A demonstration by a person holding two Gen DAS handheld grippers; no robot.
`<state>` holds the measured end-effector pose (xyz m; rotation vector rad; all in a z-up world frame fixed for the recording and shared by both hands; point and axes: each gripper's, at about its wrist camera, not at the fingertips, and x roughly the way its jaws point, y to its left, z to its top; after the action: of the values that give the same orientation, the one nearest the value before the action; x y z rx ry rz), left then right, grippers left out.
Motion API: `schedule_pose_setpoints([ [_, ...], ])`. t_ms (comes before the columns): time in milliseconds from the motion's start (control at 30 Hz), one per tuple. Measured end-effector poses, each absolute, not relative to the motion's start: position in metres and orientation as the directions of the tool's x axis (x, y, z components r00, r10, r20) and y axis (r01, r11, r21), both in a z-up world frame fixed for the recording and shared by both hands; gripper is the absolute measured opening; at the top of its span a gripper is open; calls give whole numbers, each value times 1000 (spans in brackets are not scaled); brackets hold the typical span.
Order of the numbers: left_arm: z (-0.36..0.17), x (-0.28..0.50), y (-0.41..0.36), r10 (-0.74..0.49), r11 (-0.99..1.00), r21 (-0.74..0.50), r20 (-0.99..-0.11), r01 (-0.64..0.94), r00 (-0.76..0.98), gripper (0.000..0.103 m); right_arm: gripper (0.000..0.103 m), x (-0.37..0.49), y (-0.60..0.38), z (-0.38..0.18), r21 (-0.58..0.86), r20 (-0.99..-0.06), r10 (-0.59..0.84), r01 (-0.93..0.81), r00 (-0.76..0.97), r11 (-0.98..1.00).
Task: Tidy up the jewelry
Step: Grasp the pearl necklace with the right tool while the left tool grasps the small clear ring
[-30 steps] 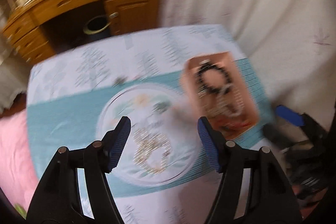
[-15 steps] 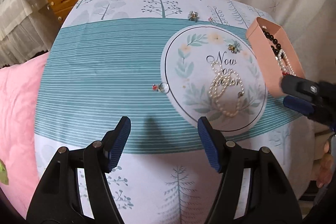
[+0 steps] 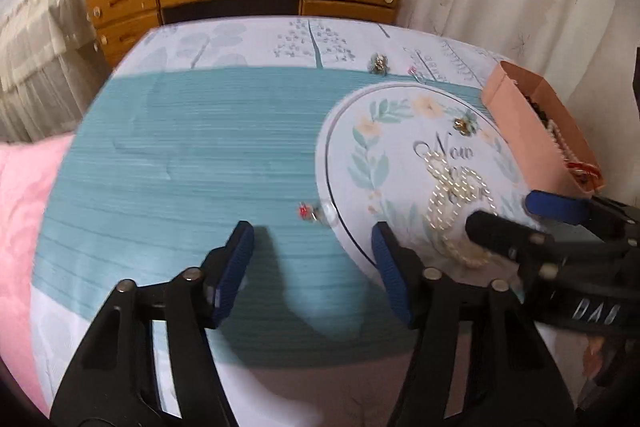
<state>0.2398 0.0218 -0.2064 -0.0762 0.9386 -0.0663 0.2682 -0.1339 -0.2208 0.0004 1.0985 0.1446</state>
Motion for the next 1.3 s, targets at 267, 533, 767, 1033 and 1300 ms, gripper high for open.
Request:
schedule_pose_setpoints([
  [267, -209, 250, 14, -101, 993, -35, -767, 116, 634, 31, 84, 268, -123, -235, -23, -868, 56, -152, 494, 988],
  [533, -209, 252, 13, -105, 992, -36, -764, 120, 636, 18, 82, 269, -114, -242, -69, -820, 94, -261, 565, 963],
  [767, -208, 249, 10, -94, 993, -23, -764, 118, 638, 18, 61, 274, -107, -242, -59, -802, 155, -335, 576, 940],
  [1033, -208, 249, 11, -97, 993, -29, -764, 117, 638, 18, 11, 280, -97, -238, -9, -795, 229, -388, 562, 922],
  [1300, -209, 248, 9, -84, 994, -21, -764, 105, 640, 18, 4, 293, -106, -233, 154, -814, 327, -364, 480, 918],
])
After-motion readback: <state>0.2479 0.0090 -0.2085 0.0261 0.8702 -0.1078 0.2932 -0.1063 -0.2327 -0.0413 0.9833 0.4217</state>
